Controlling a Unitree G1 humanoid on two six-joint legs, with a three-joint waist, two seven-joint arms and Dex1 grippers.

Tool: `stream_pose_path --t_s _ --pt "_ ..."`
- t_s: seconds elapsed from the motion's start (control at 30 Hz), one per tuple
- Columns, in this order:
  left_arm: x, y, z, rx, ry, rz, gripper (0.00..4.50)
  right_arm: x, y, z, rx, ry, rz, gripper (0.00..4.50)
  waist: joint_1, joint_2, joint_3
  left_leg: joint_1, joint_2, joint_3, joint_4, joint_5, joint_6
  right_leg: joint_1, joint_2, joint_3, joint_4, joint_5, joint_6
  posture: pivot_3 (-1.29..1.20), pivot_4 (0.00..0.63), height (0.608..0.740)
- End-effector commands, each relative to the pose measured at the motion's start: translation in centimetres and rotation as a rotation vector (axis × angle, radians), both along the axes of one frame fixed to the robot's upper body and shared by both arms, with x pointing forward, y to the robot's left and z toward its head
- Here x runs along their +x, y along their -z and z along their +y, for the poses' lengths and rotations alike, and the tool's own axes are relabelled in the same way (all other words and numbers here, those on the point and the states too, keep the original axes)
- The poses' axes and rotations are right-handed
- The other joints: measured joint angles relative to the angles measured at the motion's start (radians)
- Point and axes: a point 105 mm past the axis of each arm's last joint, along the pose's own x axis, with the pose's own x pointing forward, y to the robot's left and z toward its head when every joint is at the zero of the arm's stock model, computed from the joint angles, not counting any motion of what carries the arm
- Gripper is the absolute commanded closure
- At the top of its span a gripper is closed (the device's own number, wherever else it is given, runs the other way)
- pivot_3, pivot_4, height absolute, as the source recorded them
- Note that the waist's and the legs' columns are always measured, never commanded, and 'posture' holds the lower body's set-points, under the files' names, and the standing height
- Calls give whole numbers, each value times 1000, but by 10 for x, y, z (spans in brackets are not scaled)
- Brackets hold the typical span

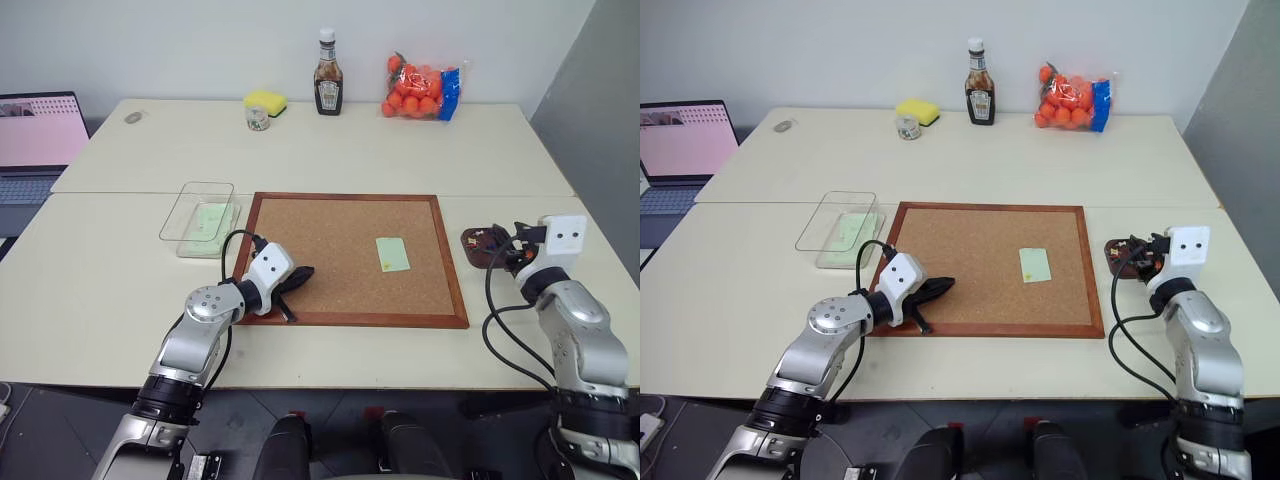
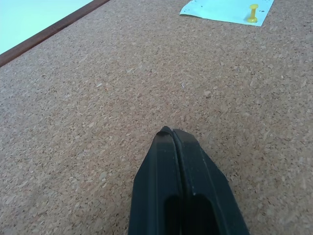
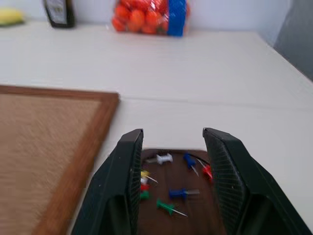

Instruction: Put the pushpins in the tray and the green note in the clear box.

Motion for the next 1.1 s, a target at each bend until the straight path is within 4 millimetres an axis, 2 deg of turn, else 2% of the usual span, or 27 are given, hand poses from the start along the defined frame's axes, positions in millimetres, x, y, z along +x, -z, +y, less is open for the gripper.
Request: stream_pose_path --t_s 0.03,0.07,0.1,0.17,0.23,0.33,0.5,0.83,0.93,1.1 --pt "-11 25 0 39 21 92 4500 -15 -8 35 -21 -188 -17 2443 -1 0 0 0 0 0 0 0 0 0 0 0 0 0 0 0 150 740" --pt "-11 25 0 39 21 92 4500 -16 -8 39 -19 -206 -12 2443 -1 0 0 0 0 0 0 0 0 0 0 0 0 0 0 0 150 740" --pt "-10 25 0 39 20 91 4500 -16 -6 46 -23 -229 -7 2259 -2 0 0 0 0 0 0 0 0 0 0 0 0 0 0 0 150 740" --pt "-10 24 1 41 18 89 4500 -18 -1 72 -56 -320 10 1974 -2 0 0 0 0 0 0 0 0 0 0 0 0 0 0 0 150 740" --pt "-10 24 2 43 17 88 4500 -17 5 91 -79 -364 28 1470 -2 0 0 0 0 0 0 0 0 0 0 0 0 0 0 0 150 740" --pt "-10 23 3 44 16 87 4500 -14 13 108 -92 -402 49 874 -2 0 0 0 0 0 0 0 0 0 1 0 0 0 0 0 150 740" --pt "-10 22 3 46 17 86 4500 -7 26 132 -111 -449 78 874 -2 0 0 0 0 0 0 0 0 0 1 -1 0 0 0 0 150 740" --pt "-11 22 3 49 19 86 4500 4 46 148 -112 -461 126 874 -2 0 0 0 0 0 0 0 0 -1 1 0 0 0 0 0 150 740" --pt "-11 21 3 48 19 85 4500 7 46 149 -111 -451 117 1333 -3 0 0 0 0 0 0 0 0 -1 1 0 0 0 0 0 150 740" --pt "-12 21 2 47 19 85 4500 8 46 150 -121 -458 113 2496 -3 0 0 0 0 0 0 0 0 -1 1 0 0 0 0 0 150 740"
